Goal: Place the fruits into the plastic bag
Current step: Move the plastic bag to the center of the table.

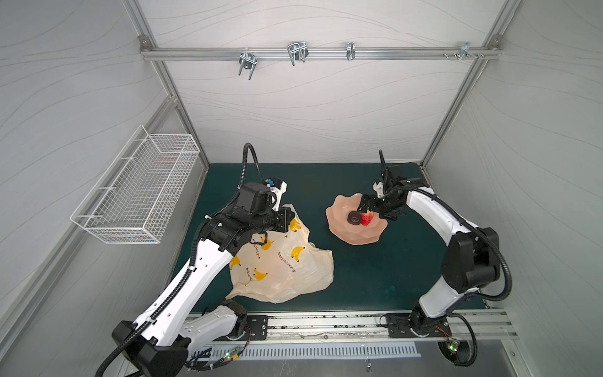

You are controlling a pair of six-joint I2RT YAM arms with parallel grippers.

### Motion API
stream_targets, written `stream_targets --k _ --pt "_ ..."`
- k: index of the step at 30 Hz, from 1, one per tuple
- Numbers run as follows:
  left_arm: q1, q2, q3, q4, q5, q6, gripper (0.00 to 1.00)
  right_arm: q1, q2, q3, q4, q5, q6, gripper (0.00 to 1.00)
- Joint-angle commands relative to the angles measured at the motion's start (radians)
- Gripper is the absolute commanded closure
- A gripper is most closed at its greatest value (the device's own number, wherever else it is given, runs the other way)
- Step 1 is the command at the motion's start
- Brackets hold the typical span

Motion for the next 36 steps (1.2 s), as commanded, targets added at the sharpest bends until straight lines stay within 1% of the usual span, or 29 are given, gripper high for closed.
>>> stream_targets --k 1,8,14,24,30,36 --pt "-0.003 -0.035 -0.029 -0.009 -0.023 0.015 1.0 0.001 0.032 0.021 -0.009 0.11 -0.042 0.01" --pt "-0.003 -0.076 -0.083 -0.006 -0.021 -0.003 1.0 0.003 0.092 0.038 0.027 0.161 -0.043 0.06" --pt "-0.002 -0.079 -0.081 0.001 -0.002 -0.011 1.0 0.007 0.147 0.053 0.057 0.193 -0.033 0.12" --pt "-0.003 -0.08 -0.066 -0.007 0.024 -0.023 1.0 0.023 0.213 0.071 0.08 0.213 -0.02 0.15" --pt "-0.002 -0.066 -0.003 -0.124 0.037 -0.017 1.0 0.037 0.231 0.08 0.081 0.25 -0.017 0.16" --pt "-0.003 -0.016 0.12 -0.338 0.04 -0.008 1.0 0.045 0.238 0.08 0.083 0.272 -0.019 0.18"
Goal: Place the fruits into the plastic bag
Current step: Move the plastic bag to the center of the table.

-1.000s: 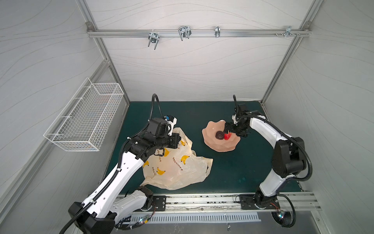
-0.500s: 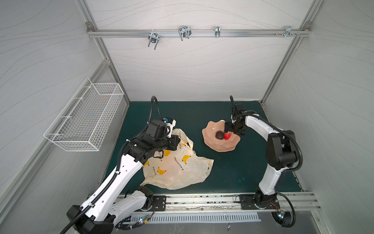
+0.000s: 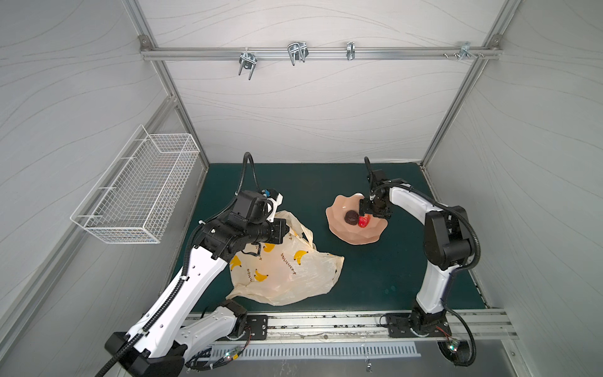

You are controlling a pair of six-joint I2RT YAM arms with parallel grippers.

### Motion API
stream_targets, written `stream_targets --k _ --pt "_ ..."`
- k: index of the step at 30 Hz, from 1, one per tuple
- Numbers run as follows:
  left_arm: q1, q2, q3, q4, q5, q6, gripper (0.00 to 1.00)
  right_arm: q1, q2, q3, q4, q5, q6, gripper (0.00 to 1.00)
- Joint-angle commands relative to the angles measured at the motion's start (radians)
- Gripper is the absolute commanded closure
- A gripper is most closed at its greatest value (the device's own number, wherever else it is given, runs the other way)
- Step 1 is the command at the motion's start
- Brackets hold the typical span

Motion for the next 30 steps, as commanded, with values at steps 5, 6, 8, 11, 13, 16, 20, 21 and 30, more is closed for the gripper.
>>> stream_targets --k 5,6,8,11,13,16,20,21,30 --pt "-0.002 0.069 0.155 -0.232 0.013 0.002 1.0 0.014 0.025 0.022 0.0 0.043 -0.004 0.18" --pt "-0.002 0.079 0.169 -0.249 0.008 0.001 1.0 0.015 0.026 0.022 0.0 0.045 -0.003 0.18" --pt "-0.002 0.096 0.192 -0.282 0.0 0.002 1.0 0.016 0.027 0.022 -0.003 0.044 -0.001 0.18" --pt "-0.001 0.114 0.206 -0.311 0.004 0.007 1.0 0.026 0.017 0.01 -0.002 0.052 0.003 0.18" --pt "-0.003 0.122 0.214 -0.324 0.02 0.014 1.0 0.032 0.006 0.0 -0.003 0.054 0.005 0.16" --pt "-0.003 0.124 0.217 -0.314 0.046 0.015 1.0 0.034 -0.017 -0.022 0.0 0.059 0.013 0.14" --pt "-0.002 0.126 0.226 -0.275 0.063 -0.011 0.87 0.036 -0.036 -0.039 -0.005 0.059 0.016 0.11" --pt "-0.002 0.127 0.231 -0.269 0.071 -0.02 0.83 0.036 -0.042 -0.042 -0.006 0.059 0.019 0.11" --pt "-0.052 0.102 0.242 -0.254 0.057 -0.253 0.55 0.038 -0.105 -0.046 -0.016 0.045 0.016 0.08"
